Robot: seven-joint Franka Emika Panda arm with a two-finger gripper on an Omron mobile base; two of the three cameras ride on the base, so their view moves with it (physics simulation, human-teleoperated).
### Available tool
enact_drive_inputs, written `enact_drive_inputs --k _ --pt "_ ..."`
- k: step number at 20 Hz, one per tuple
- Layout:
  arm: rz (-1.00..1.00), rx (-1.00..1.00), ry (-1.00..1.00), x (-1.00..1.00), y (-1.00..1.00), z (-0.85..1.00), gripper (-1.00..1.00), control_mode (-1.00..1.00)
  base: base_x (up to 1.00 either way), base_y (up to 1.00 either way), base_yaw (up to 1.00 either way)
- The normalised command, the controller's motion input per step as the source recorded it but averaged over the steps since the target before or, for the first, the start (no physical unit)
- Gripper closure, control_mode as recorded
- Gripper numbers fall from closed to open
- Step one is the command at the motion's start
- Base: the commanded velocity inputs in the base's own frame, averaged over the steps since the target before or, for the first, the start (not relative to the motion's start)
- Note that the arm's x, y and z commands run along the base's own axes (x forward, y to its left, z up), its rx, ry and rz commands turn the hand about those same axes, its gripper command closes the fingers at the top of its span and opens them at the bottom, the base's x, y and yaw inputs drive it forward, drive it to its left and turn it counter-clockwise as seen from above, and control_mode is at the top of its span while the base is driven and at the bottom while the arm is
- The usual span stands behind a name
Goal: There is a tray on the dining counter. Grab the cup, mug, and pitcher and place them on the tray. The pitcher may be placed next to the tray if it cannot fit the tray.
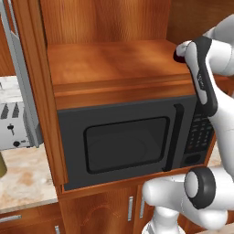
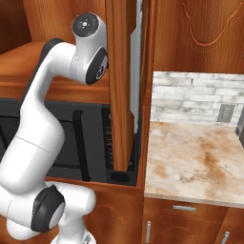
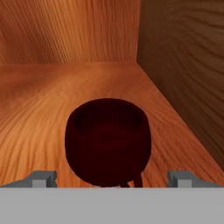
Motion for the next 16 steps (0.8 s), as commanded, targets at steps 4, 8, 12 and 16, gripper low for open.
enact_drive_inputs --k 4,8,12,16 --pt "0.00 0.00 0.00 0.10 0.00 0.00 -1.00 -1.00 0.00 0.00 0.00" --pt "0.00 0.00 0.00 0.02 0.00 0.00 -1.00 -1.00 0.00 0.00 0.00" --pt "0.00 0.00 0.00 0.00 0.00 0.00 -1.00 -1.00 0.00 0.00 0.00" --pt "0.00 0.00 0.00 0.00 0.00 0.00 -1.00 -1.00 0.00 0.00 0.00"
